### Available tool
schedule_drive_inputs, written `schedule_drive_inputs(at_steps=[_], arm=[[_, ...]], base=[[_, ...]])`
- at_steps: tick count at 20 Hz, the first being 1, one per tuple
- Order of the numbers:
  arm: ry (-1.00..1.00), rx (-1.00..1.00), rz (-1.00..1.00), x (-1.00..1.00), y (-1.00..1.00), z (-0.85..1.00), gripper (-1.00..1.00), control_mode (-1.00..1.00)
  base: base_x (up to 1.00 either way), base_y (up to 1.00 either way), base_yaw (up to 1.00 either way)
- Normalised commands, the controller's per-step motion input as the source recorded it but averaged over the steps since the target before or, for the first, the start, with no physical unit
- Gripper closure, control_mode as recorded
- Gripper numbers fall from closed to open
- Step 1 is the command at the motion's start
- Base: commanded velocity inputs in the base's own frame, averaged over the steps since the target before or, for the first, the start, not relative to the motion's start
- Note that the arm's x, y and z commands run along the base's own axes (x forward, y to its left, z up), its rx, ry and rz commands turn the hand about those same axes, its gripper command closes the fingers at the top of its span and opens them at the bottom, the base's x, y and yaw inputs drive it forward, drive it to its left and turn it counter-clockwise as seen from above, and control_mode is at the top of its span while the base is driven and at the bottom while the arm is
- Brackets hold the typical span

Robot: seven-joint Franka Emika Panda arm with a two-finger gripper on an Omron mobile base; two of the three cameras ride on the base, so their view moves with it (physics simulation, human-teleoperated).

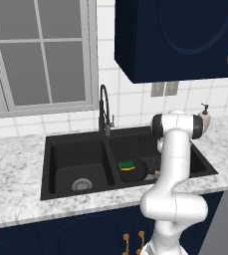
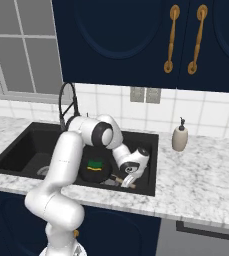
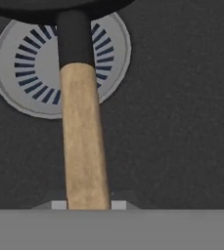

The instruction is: Pick the pan and sponge and place them into the sink. Then turn on the water.

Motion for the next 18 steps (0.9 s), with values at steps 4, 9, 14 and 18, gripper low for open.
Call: schedule_drive_inputs(at_steps=[4, 9, 14, 18], arm=[[0.02, -0.13, 0.0, 0.13, 0.0, -0.59, 1.0, -1.0], [0.0, -0.08, 0.0, -0.03, 0.0, -0.35, -1.0, -1.0], [-0.05, -0.02, 0.0, -0.17, 0.0, 0.16, -1.0, -1.0], [-0.02, -0.01, 0.0, -0.11, 0.04, 0.47, -1.0, -1.0]], base=[[0.0, 0.0, 0.0], [0.0, 0.0, 0.0], [0.0, 0.0, 0.0], [0.0, 0.0, 0.0]])
